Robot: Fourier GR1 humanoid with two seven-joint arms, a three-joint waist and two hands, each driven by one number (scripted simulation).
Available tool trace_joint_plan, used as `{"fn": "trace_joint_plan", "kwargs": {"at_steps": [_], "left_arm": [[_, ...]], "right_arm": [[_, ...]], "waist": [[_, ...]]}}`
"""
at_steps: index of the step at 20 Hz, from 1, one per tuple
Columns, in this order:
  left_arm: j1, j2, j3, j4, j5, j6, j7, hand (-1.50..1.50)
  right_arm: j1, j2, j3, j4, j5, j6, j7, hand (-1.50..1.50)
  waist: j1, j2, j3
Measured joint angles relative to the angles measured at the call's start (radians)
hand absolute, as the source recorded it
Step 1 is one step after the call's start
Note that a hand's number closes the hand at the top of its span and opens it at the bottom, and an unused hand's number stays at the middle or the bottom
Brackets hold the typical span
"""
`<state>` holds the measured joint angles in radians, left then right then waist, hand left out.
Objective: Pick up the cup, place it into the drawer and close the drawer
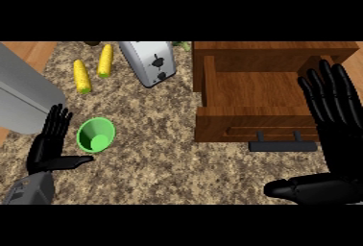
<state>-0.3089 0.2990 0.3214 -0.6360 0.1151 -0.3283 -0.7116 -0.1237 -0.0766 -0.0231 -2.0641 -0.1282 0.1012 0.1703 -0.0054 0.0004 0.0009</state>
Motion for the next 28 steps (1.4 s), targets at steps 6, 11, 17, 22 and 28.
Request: {"fn": "trace_joint_plan", "kwargs": {"at_steps": [6,11,17,22,28], "left_arm": [[-0.028,0.004,-0.014,0.117,-0.025,0.011,-0.077,-1.5],[-0.07,0.029,-0.015,0.247,-0.047,0.01,-0.14,-1.5],[-0.117,0.034,-0.015,0.344,-0.06,0.011,-0.179,-1.5],[-0.137,0.025,-0.008,0.364,-0.045,-0.002,-0.177,-1.5],[-0.167,0.028,0.003,0.4,-0.03,-0.033,-0.172,-1.5]], "right_arm": [[0.011,-0.012,-0.024,-0.003,-0.03,0.021,0.003,-1.5],[-0.004,-0.003,-0.014,0.001,-0.021,0.015,-0.001,-1.5],[0.015,0.002,-0.001,-0.042,-0.015,0.007,0.024,-1.5],[0.025,-0.004,-0.014,-0.036,-0.027,0.02,0.01,-1.5],[0.009,-0.008,-0.016,-0.009,-0.025,0.025,0.005,-1.5]], "waist": [[-0.001,0.001,-0.001],[-0.004,0.002,-0.002],[-0.009,0.004,-0.003],[-0.007,0.004,-0.003],[-0.011,0.006,-0.003]]}}
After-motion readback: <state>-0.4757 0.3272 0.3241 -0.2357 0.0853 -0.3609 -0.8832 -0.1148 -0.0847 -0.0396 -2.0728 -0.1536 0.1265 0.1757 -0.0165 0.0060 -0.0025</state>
